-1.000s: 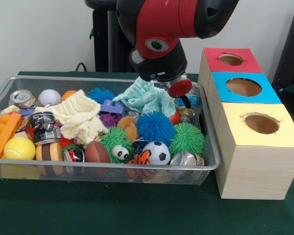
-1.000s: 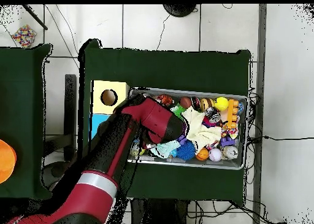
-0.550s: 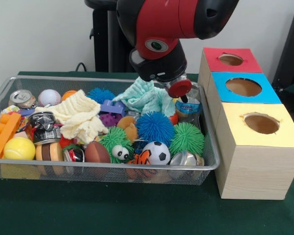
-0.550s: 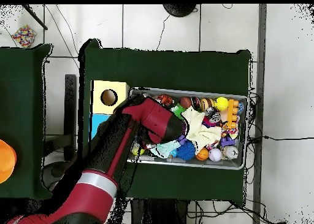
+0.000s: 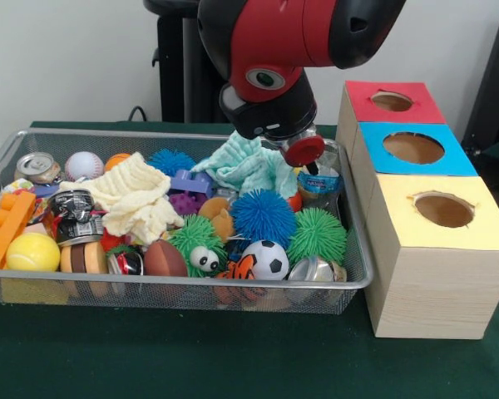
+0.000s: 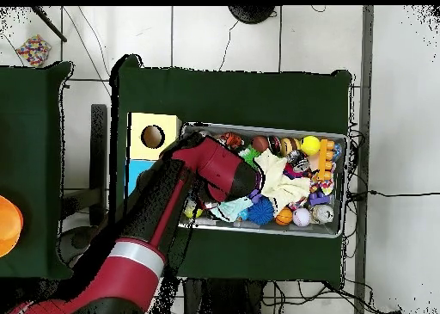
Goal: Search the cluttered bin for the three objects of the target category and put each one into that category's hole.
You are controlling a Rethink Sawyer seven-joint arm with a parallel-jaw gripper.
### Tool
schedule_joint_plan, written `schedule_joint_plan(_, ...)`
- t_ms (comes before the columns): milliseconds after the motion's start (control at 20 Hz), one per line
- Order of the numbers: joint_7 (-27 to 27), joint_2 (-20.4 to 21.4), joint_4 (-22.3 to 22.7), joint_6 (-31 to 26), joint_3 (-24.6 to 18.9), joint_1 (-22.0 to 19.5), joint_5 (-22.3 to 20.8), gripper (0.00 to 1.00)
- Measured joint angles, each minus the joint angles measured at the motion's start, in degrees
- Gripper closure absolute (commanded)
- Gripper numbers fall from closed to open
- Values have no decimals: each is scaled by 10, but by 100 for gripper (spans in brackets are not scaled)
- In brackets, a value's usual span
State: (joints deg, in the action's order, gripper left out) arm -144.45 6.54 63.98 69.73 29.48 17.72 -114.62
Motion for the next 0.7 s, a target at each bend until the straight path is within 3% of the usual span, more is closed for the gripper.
schedule_joint_plan(350, 0, 20, 0, 6, 0, 0, 0, 100)
schedule_joint_plan(700, 0, 67, 0, 54, 4, 0, 0, 100)
